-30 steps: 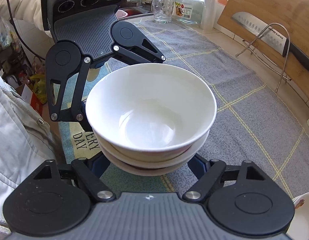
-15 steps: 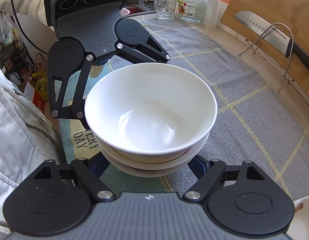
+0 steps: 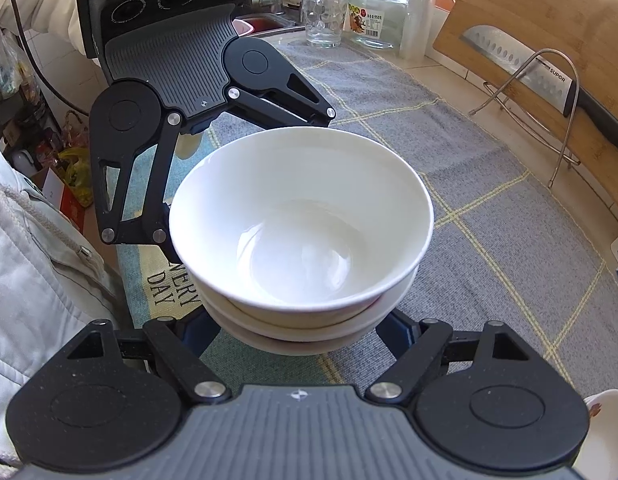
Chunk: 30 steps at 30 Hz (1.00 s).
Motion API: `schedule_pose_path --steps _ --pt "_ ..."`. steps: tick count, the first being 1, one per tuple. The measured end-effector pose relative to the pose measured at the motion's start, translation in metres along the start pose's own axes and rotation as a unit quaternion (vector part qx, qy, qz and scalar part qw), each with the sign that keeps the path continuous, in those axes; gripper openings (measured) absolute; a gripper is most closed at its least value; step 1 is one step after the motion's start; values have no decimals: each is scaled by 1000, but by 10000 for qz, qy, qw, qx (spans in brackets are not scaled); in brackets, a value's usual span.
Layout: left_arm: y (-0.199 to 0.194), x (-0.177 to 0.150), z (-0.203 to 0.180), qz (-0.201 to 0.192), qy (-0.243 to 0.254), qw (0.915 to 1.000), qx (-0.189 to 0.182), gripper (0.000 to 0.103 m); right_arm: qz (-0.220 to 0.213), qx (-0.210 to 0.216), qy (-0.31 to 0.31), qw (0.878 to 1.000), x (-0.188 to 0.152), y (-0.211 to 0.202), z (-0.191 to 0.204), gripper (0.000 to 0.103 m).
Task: Organize plates and bowls
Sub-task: 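Lift the bowl stack with both tools and carry it over the plate stack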
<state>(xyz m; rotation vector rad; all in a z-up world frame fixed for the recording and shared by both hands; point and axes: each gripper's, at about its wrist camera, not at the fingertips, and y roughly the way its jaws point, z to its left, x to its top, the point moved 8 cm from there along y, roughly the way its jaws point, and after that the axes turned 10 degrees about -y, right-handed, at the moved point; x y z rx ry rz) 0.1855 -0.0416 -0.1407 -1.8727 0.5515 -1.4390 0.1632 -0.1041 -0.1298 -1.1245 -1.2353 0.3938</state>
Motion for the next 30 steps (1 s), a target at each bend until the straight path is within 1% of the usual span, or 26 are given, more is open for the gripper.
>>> schedule_pose_path --steps 7,14,22,26,30 --pt "-6 15 -8 -27 -49 9998 193 87 -76 16 -150 9999 -1 -17 -5 87" --pt "3 39 -20 -62 -152 9993 338 87 -131 47 -285 9995 -12 -38 -18 87" --pt "23 75 -34 -152 -167 9989 399 87 -197 31 -315 9993 -42 -73 -33 87" --pt "39 95 -41 -201 -135 9991 358 87 -219 -59 -299 9993 -61 -92 -43 87" --pt "59 118 -47 -258 16 9991 333 87 -200 -200 -202 9994 -82 -109 -58 87"
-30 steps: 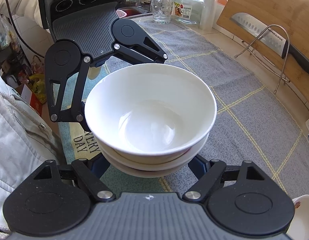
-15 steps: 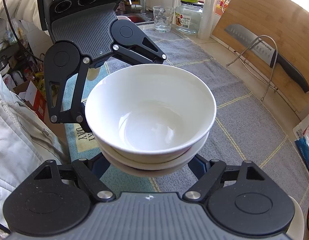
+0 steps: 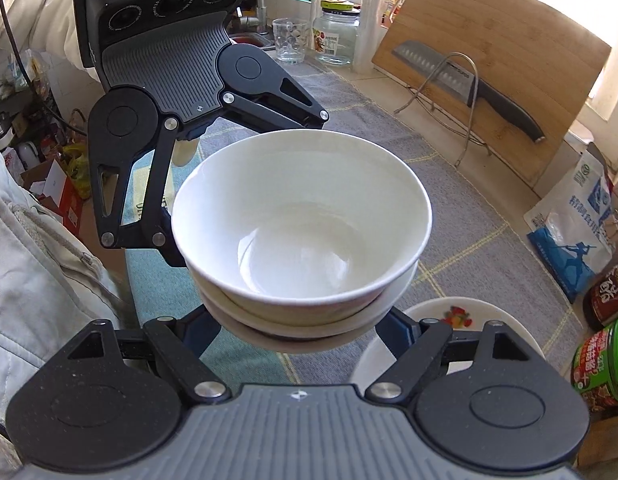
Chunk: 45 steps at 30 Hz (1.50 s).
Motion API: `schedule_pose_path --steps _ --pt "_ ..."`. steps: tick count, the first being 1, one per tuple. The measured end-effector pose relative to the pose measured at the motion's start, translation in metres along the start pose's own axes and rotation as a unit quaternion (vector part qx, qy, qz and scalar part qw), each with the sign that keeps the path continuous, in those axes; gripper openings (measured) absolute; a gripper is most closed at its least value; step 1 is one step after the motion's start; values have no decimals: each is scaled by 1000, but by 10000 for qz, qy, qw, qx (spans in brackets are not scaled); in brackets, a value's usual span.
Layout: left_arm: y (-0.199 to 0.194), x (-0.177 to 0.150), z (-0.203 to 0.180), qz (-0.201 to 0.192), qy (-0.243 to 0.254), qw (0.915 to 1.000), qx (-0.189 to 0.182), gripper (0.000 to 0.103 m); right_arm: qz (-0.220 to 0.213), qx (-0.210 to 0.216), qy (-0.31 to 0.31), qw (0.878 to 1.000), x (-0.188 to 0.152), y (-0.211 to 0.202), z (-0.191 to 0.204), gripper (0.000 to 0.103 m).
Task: Organize plates and bowls
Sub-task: 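Lift the bowl stack with both tools and carry it over the plate stack, then lower the bowl stack onto the plates, open both tools and withdraw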
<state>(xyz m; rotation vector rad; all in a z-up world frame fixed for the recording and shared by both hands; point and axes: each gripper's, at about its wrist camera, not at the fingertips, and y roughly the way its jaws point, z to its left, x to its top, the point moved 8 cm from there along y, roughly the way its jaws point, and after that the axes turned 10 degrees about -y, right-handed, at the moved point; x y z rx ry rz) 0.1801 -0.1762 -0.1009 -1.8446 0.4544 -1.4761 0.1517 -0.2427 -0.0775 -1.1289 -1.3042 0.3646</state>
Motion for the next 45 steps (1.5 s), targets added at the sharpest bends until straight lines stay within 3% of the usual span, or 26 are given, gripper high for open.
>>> schedule_pose_path --steps 10,17,42,45 --pt "59 51 -6 -124 230 9994 -216 87 166 -297 252 9991 -51 -28 -43 87" --pt "93 66 1 -82 221 9995 -229 87 260 -350 398 9983 -82 -32 -63 87" --pt "112 70 13 -1 -32 9995 -308 87 256 -404 608 9970 -97 -22 -79 87" --pt "111 70 11 -55 36 9998 -211 87 165 -391 719 9965 -95 -24 -80 92"
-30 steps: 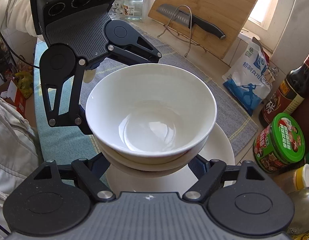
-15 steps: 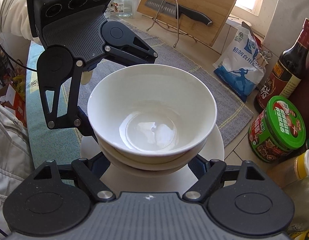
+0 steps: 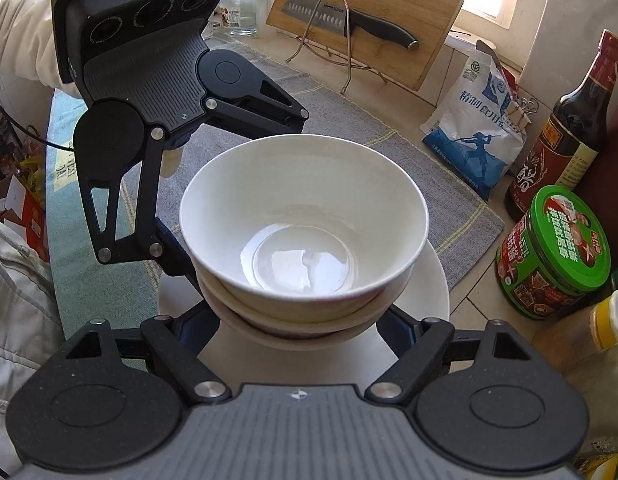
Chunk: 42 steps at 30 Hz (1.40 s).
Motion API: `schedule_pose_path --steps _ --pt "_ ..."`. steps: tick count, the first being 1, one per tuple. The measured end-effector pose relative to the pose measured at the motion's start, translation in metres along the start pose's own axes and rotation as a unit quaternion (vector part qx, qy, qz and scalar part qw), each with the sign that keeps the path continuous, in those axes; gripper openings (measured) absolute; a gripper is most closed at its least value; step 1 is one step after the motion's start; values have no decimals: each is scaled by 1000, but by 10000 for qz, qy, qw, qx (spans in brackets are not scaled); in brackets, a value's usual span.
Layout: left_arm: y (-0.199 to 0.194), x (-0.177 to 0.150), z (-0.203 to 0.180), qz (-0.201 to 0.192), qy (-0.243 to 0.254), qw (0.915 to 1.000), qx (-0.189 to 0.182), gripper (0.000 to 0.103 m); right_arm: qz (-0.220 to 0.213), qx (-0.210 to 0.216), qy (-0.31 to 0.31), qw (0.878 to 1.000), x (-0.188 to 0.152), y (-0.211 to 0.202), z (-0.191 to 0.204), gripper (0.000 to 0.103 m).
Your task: Organize plates and bowls
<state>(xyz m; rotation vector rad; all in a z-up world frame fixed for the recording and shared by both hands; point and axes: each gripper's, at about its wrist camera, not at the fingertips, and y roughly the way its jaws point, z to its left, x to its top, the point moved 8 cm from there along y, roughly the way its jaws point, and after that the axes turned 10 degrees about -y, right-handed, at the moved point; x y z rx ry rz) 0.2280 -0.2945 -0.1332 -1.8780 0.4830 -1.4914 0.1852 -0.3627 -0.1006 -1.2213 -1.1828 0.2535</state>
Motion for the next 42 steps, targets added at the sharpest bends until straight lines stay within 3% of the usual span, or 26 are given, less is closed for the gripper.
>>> schedule_pose_path --steps 2,7,10,12,15,18,20,23,27,30,33,38,42 --pt "-4 1 -1 -99 19 9999 94 92 -104 -65 111 9999 2 -3 -3 103" --pt "-19 -1 -1 -334 164 9986 372 99 44 -233 325 9992 0 -3 1 103" --pt "-32 -4 -1 -517 167 9973 496 100 223 -539 405 9975 -1 -5 8 103" --pt "-42 -6 -2 -753 270 9941 737 101 336 -797 564 9947 1 -9 14 103" --pt "-66 -7 -8 -1305 617 9813 1270 102 457 -1195 906 9876 8 -17 21 103" --pt "-85 -10 -11 -1482 445 9799 1257 102 527 -1618 1349 9761 17 -25 29 103" --pt "-95 -14 -12 -1523 215 9810 1179 102 550 -1882 1789 9641 21 -30 35 103" --pt "-108 -24 -10 -1659 -223 9767 1341 102 477 -2322 2487 9391 25 -38 48 103" --pt "-125 -38 -6 -1544 -1109 9699 1520 102 467 -2936 3494 8886 24 -43 69 103" --pt "-133 -50 -3 -1199 -1771 9638 1594 102 527 -3299 4102 8486 22 -41 86 103" --pt "-145 -59 -2 -978 -2245 9536 1749 102 513 -3513 4477 8207 24 -40 104 103" --pt "-169 -58 -3 -921 -2355 9443 2105 102 324 -3860 4764 7893 39 -55 126 103" --pt "-185 -49 -6 -1060 -2265 9430 2194 102 132 -4083 4803 7761 50 -70 134 103"
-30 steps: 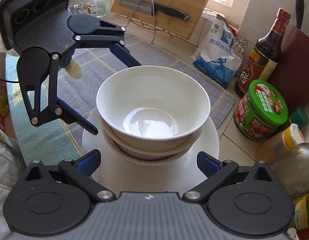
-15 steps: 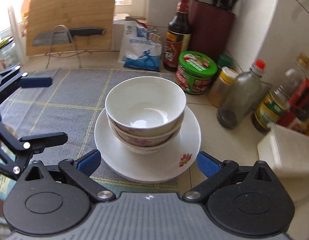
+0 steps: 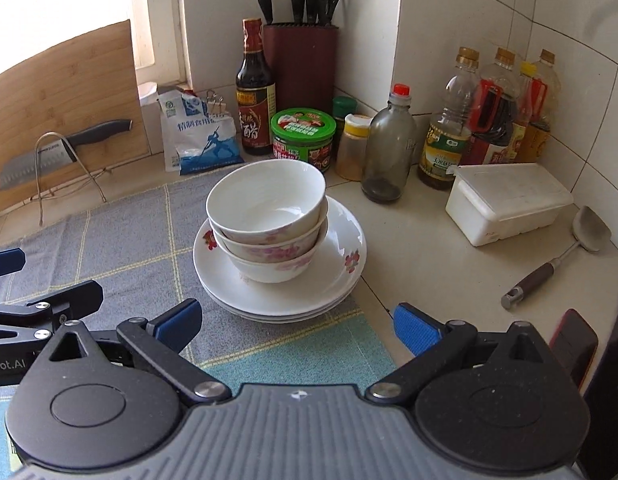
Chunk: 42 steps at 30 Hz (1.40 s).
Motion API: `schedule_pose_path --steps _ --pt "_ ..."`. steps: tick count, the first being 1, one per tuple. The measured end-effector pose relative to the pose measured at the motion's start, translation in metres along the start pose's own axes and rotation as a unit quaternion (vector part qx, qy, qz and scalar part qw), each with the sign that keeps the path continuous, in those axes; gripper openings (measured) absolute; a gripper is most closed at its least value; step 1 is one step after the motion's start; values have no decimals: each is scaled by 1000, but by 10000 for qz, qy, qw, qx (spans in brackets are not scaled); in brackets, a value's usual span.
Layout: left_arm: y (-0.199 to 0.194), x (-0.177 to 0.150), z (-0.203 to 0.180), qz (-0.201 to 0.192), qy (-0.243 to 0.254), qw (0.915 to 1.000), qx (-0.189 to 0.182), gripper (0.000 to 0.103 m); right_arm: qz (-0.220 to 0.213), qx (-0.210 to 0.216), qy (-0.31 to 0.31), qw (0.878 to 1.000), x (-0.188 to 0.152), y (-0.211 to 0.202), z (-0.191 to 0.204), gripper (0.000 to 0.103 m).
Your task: Organize plates and bowls
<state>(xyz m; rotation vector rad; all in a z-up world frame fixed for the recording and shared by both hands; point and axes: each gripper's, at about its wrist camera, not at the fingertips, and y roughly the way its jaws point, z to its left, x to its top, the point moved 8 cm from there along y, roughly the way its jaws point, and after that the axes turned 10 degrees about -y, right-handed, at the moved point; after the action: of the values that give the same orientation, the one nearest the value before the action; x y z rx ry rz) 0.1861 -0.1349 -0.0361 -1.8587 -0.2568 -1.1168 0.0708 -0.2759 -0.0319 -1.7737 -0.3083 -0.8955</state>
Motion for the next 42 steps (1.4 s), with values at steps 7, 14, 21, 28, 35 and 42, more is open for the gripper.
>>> schedule_pose_path --steps 7,14,21,28,35,42 --pt "-12 14 -5 -258 92 9996 114 102 -317 -171 103 9993 8 -21 -1 103" --pt "-15 16 -4 -324 63 9993 186 102 -349 -204 145 9991 9 -23 -2 103" --pt "-16 19 -2 -367 25 9990 251 102 -384 -212 142 9989 12 -24 0 103" --pt "-18 21 1 -399 15 9986 340 102 -381 -194 98 9990 13 -23 1 103" --pt "-18 22 2 -413 32 9985 348 102 -375 -198 76 9991 14 -23 2 103" --pt "-18 23 0 -424 9 9985 349 102 -402 -256 74 9988 16 -24 1 103"
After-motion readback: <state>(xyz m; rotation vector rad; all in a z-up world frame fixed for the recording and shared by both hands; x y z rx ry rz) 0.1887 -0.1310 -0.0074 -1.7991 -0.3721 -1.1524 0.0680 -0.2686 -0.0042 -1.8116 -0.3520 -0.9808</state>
